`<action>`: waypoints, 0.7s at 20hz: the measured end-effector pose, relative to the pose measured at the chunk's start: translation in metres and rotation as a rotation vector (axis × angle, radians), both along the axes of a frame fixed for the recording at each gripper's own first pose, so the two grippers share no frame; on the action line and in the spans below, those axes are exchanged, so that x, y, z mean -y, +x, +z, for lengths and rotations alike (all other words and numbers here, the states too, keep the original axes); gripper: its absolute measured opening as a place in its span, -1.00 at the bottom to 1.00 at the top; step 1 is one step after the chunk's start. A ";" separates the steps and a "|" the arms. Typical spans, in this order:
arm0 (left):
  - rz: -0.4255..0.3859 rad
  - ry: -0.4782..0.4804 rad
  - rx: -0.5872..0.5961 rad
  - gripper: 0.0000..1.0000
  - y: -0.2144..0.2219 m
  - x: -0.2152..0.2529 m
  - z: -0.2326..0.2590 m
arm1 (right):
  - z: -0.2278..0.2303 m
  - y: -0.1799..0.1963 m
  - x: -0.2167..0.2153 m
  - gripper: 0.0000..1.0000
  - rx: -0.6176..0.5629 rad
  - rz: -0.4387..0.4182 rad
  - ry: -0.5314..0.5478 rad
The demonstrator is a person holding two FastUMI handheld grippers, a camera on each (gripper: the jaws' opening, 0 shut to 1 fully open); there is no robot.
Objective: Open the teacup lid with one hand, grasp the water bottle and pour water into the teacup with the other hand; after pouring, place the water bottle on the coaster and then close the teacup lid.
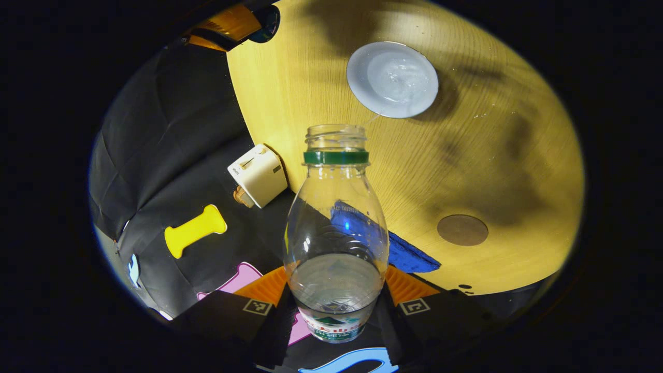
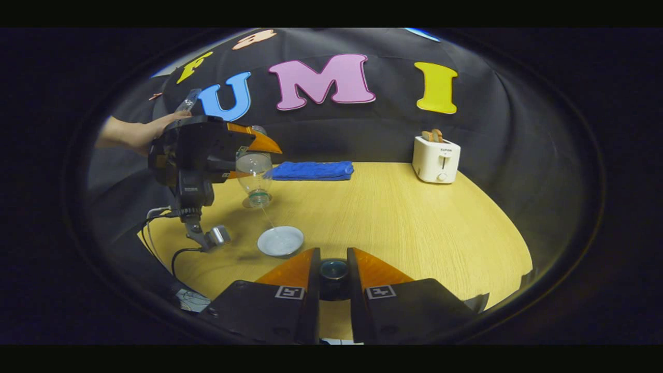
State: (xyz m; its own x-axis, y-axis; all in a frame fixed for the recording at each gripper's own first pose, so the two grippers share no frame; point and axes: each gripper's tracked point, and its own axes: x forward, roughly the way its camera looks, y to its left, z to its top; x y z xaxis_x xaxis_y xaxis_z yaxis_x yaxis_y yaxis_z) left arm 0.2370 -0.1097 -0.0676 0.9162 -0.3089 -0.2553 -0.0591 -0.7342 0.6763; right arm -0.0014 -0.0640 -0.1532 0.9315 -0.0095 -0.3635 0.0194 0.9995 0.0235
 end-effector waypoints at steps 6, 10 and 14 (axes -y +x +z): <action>0.020 -0.057 -0.019 0.47 -0.009 -0.004 -0.010 | 0.019 0.001 -0.006 -0.40 0.000 0.028 -0.029; 0.059 -0.118 -0.038 0.48 -0.001 -0.011 -0.011 | 0.032 0.005 -0.005 -0.43 -0.003 0.053 -0.066; 0.118 -0.362 -0.124 0.47 -0.010 -0.023 0.003 | 0.052 0.012 0.000 -0.43 0.007 0.048 -0.080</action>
State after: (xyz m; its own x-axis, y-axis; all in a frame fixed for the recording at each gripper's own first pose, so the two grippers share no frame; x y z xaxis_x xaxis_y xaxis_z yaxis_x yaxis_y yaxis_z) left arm 0.2274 -0.0869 -0.0645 0.9200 -0.2936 -0.2596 0.1094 -0.4437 0.8895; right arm 0.0102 -0.0644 -0.1009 0.9343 0.0064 -0.3566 -0.0285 0.9980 -0.0567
